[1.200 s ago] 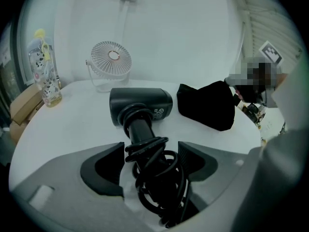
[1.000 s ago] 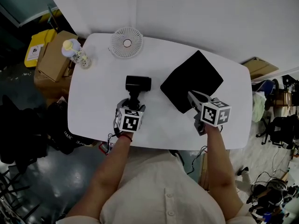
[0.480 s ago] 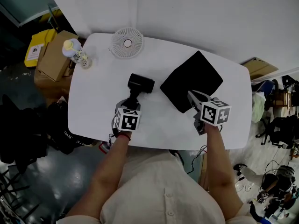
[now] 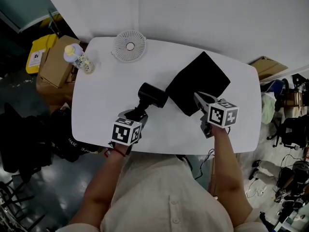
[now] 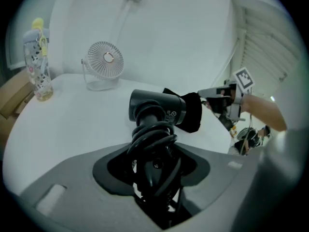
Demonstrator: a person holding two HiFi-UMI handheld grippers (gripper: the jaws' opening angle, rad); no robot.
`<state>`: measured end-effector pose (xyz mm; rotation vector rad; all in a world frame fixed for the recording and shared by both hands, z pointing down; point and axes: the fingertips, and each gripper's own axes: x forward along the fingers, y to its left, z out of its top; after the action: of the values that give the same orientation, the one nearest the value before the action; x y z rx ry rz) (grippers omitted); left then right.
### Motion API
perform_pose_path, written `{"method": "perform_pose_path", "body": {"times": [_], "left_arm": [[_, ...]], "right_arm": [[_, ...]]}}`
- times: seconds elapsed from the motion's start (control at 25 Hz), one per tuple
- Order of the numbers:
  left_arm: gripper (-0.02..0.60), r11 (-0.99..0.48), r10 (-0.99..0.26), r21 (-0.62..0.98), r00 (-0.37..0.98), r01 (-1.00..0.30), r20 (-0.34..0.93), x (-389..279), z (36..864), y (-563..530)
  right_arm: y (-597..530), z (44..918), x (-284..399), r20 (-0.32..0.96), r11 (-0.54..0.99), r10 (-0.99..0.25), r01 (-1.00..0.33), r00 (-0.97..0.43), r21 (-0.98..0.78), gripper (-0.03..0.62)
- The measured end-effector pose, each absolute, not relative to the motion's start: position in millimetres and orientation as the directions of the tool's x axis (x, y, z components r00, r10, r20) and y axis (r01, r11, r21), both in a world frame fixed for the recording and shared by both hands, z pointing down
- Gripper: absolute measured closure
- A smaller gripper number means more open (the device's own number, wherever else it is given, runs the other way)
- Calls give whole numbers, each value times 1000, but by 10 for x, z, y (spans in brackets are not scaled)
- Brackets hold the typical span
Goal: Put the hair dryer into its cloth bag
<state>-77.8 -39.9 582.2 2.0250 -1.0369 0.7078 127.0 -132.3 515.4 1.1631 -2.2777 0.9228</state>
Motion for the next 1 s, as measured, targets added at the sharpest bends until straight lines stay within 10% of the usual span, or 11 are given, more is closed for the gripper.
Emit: {"method": "perform_pose_path", "body": {"times": [1.0], "left_arm": [[370, -653, -13, 520, 695, -550, 719, 257, 5670, -203]], "right_arm": [[-1228, 5144, 1384, 612, 413, -557, -826, -562, -383, 574]]}}
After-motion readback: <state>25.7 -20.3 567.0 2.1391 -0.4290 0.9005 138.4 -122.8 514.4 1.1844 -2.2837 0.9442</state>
